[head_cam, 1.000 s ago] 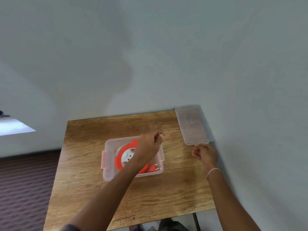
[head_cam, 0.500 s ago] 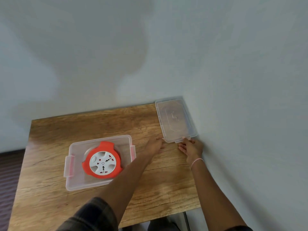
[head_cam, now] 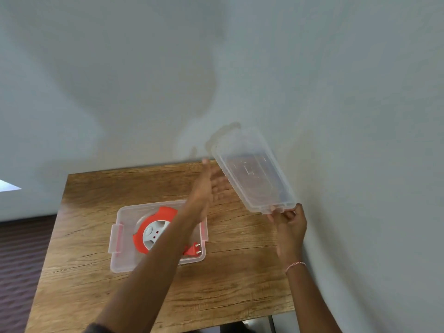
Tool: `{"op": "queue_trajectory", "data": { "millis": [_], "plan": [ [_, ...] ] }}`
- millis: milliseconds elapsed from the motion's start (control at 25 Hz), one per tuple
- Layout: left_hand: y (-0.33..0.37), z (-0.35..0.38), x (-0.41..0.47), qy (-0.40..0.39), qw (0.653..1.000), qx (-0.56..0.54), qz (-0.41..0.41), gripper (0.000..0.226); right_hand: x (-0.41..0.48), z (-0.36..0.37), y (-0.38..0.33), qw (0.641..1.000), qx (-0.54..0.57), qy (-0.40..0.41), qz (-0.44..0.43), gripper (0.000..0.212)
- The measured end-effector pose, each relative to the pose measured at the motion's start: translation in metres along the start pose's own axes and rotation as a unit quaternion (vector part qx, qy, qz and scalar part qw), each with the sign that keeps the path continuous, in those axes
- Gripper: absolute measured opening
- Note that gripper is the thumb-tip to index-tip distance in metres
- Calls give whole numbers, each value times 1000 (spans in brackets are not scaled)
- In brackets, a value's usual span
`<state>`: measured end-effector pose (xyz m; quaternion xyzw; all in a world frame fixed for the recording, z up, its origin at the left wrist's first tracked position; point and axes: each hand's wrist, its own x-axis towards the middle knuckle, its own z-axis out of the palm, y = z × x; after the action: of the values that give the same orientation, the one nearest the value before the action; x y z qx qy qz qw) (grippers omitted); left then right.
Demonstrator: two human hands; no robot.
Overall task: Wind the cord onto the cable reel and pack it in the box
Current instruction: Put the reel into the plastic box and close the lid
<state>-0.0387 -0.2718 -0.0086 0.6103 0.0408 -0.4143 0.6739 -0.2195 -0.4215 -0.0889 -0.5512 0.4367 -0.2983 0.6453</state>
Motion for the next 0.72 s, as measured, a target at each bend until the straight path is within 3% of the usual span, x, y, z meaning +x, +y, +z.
{"op": "queue_trajectory", "data": {
  "millis": [200,320,400,480,640,720],
  "plan": [
    [73,-97,-58,-38,995,-89,30,70,-37,25,-43,981,-28,-57,-183,34],
    [75,-150,-97,-29,998,-50,20,41,-63,44,-55,960,-24,-111,-255,34],
    [64,-180,-117,-7,999,35,31,28,-78,56,-54,949,-57,-125,-283,36],
    [48,-207,-132,33,994,90,43,24,-91,67,-45,958,-71,-132,-244,38],
    [12,-239,-146,129,981,134,51,17,-110,80,-20,978,-112,-172,-36,38],
    [-6,-247,-144,167,974,146,51,13,-119,83,-15,976,-119,-181,25,29]
  ]
}}
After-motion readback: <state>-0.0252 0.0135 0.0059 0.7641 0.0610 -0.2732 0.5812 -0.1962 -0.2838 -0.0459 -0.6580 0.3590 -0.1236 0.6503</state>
